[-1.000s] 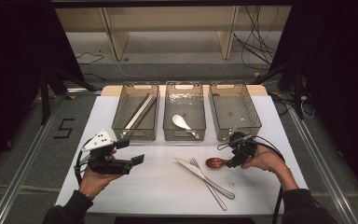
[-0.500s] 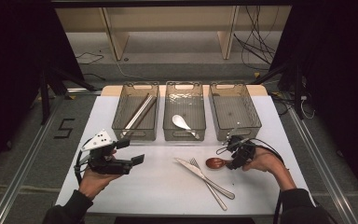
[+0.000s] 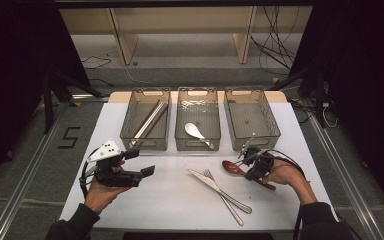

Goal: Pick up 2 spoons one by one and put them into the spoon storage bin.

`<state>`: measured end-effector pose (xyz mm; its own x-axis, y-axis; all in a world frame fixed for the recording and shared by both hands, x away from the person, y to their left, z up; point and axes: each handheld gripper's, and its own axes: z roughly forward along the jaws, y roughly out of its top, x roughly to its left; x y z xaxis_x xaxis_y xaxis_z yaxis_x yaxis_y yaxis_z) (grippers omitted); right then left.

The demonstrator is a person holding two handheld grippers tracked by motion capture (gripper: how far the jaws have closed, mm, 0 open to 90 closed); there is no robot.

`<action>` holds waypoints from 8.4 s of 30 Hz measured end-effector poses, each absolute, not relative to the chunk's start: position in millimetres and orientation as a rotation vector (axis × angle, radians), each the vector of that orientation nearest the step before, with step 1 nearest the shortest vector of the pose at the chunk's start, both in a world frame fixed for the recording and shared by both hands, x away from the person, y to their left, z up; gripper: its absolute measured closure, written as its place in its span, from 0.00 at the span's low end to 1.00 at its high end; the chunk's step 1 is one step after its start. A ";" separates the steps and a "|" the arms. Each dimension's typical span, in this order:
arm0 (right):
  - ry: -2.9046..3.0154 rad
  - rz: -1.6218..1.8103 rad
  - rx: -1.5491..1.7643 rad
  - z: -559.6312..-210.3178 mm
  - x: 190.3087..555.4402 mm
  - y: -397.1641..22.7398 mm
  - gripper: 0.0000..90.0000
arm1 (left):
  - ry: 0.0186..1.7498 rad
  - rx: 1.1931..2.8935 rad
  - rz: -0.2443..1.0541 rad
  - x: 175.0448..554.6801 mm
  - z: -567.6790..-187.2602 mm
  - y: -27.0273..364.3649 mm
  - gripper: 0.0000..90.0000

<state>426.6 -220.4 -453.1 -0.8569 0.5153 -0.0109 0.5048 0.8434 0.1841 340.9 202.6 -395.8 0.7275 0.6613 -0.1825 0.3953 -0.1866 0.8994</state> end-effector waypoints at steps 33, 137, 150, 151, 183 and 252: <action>2.795 0.700 0.942 -406.0 428.1 -220.4 0.91 | 0.823 1.806 0.293 341.0 -395.6 201.8 0.16; 2.532 0.778 1.304 -359.5 560.9 -103.4 0.91 | 0.812 1.781 0.293 341.0 -395.1 202.2 0.16; 2.543 0.753 1.306 -363.6 561.7 -98.6 0.91 | 0.806 1.787 0.291 340.7 -394.7 202.1 0.16; 2.541 0.750 1.307 -364.3 562.0 -98.3 0.91 | 0.805 1.787 0.292 340.7 -394.6 202.2 0.16; 2.595 0.842 1.175 -348.8 522.0 -115.1 0.42 | 0.810 1.787 0.291 340.5 -395.2 203.3 0.16; 2.875 0.601 0.959 -433.5 377.6 -153.5 0.47 | 0.819 1.788 0.293 342.0 -395.1 201.2 0.16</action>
